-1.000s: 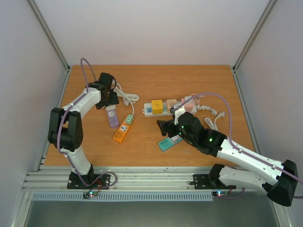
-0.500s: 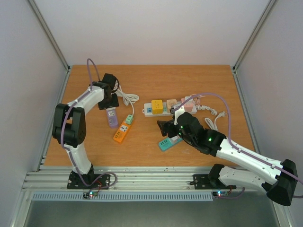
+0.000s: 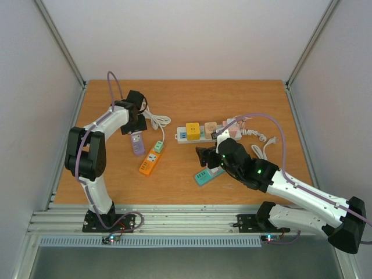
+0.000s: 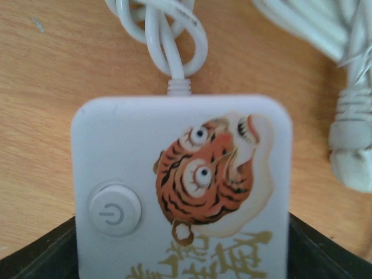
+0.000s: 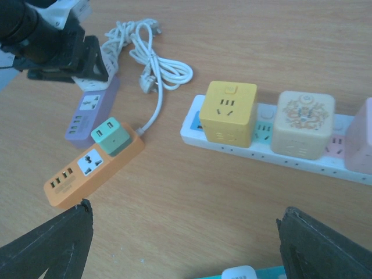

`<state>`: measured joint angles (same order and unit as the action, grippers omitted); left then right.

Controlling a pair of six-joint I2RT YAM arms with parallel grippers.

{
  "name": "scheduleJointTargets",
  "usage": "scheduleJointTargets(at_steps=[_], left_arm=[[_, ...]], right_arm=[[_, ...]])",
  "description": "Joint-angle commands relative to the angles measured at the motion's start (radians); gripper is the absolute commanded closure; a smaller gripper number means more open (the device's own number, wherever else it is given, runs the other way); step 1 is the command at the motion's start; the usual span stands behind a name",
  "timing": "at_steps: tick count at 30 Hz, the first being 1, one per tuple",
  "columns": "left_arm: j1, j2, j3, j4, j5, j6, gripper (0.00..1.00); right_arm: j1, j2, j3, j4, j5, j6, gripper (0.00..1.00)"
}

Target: Insert the plug

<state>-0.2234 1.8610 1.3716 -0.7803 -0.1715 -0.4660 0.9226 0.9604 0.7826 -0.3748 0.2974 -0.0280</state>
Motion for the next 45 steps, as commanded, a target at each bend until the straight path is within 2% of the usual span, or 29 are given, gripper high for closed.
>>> scheduleJointTargets(at_steps=[1, 2, 3, 4, 11, 15, 18, 21, 26, 30, 36, 45], left_arm=[[0.009, -0.03, 0.008, -0.05, 0.009, -0.008, 0.2], [0.009, -0.059, 0.021, -0.057, 0.008, -0.008, 0.14], [0.01, -0.086, 0.032, -0.062, 0.009, -0.007, 0.04], [0.01, -0.119, 0.041, -0.068, 0.011, -0.007, 0.01], [0.013, -0.378, 0.026, -0.116, 0.032, -0.009, 0.01], [0.016, -0.607, -0.024, -0.137, 0.063, 0.018, 0.01], [0.015, -0.759, -0.034, -0.19, 0.137, 0.059, 0.01], [0.016, -0.91, -0.092, -0.175, 0.163, 0.068, 0.01], [0.016, -1.127, -0.219, -0.129, 0.101, 0.088, 0.01], [0.015, -1.274, -0.323, -0.061, 0.091, 0.124, 0.01], [0.015, -1.391, -0.387, -0.029, 0.04, 0.156, 0.01], [0.015, -1.434, -0.404, -0.013, -0.002, 0.134, 0.01]], right_arm=[[-0.004, -0.032, 0.08, -0.081, 0.086, 0.027, 0.12], [-0.004, -0.03, 0.096, -0.101, 0.097, 0.027, 0.12], [-0.004, -0.026, 0.114, -0.128, 0.112, 0.027, 0.11], [-0.004, -0.023, 0.131, -0.154, 0.127, 0.027, 0.11], [-0.005, 0.01, 0.216, -0.328, 0.264, 0.093, 0.08], [-0.021, 0.011, 0.254, -0.465, 0.328, 0.124, 0.07], [-0.039, -0.011, 0.279, -0.53, 0.332, 0.113, 0.08], [-0.04, -0.051, 0.289, -0.568, 0.383, 0.071, 0.08], [-0.04, -0.108, 0.365, -0.759, 0.579, 0.186, 0.07], [-0.039, -0.181, 0.375, -0.833, 0.664, 0.25, 0.07], [-0.04, -0.329, 0.334, -0.816, 0.709, 0.271, 0.06], [-0.039, -0.467, 0.265, -0.759, 0.719, 0.288, 0.07]])
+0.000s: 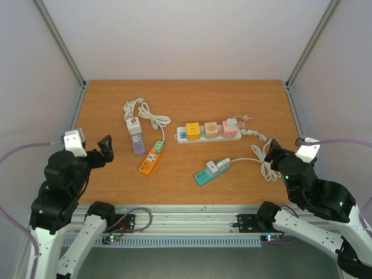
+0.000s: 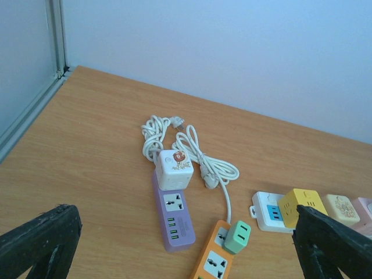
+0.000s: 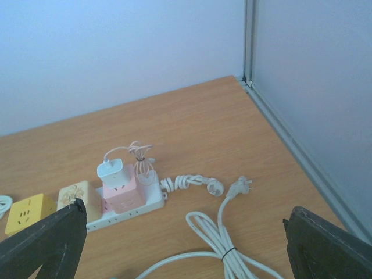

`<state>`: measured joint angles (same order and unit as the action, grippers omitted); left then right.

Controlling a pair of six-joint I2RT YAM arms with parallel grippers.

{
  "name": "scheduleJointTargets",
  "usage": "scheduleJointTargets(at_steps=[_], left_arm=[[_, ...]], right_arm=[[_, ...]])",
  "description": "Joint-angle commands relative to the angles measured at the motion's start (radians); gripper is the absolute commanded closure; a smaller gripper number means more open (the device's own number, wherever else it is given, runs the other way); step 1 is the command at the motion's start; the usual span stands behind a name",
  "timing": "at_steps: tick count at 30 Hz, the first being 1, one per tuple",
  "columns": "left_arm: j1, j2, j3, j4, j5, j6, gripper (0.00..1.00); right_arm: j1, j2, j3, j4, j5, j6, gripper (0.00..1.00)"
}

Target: Insert the plug

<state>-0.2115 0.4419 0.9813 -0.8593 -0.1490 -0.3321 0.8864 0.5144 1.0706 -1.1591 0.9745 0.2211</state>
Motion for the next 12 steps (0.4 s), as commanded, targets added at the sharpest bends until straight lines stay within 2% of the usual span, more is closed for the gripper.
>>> scheduleJointTargets(at_steps=[1, 12], left_arm=[[0.003, -0.013, -0.012, 0.068, -0.025, -0.002, 0.01], [0.003, -0.014, -0.003, 0.06, -0.037, -0.028, 0.01]], right_arm=[[-0.003, -0.023, -0.024, 0.02, 0.044, 0.049, 0.07], [-0.003, -0.026, -0.02, 0.005, 0.048, 0.064, 0.07]])
